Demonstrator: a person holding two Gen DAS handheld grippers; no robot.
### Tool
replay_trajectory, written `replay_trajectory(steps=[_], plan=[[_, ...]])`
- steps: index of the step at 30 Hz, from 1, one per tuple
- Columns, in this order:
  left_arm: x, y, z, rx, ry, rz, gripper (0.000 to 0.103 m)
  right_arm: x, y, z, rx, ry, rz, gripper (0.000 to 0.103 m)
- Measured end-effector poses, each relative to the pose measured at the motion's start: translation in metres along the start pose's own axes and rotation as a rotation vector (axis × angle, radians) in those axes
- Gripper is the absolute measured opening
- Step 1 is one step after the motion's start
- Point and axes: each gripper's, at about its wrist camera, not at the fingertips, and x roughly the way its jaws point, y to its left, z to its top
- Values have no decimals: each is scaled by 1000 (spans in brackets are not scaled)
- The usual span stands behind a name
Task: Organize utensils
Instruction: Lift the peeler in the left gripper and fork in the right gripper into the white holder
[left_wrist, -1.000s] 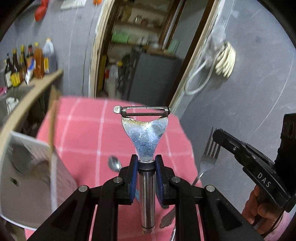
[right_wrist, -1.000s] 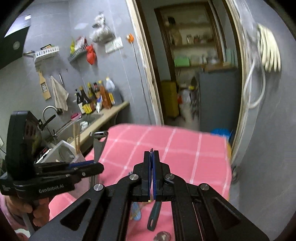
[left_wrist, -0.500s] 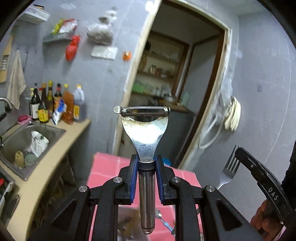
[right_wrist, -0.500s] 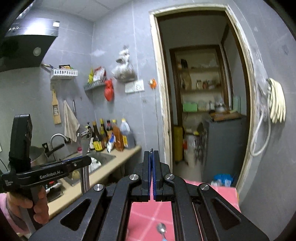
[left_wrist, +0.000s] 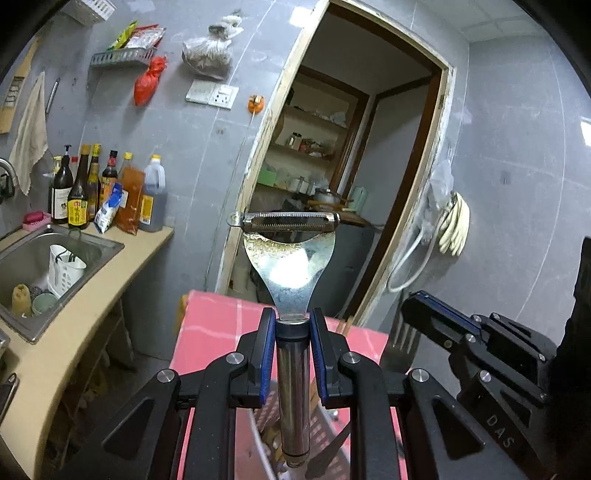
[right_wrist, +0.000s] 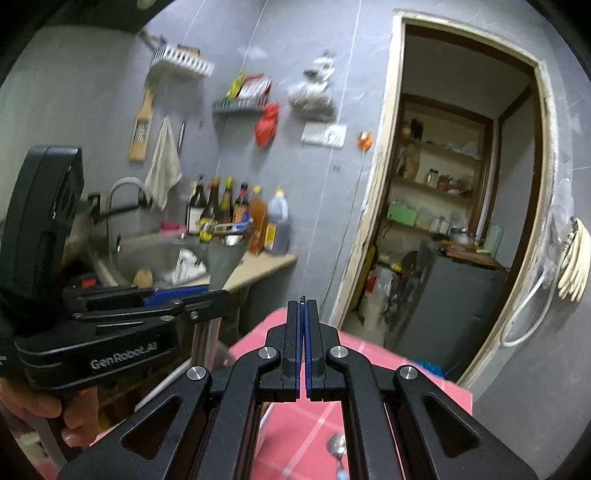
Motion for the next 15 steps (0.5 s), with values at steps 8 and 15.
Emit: replay_trajectory(steps=[8, 15], plan=[[7, 15, -19, -15, 79, -4, 18, 18, -4, -30, 92, 112, 55, 2], [8, 21, -24, -18, 136, -22, 18, 29, -13, -49, 191, 167, 102, 3]])
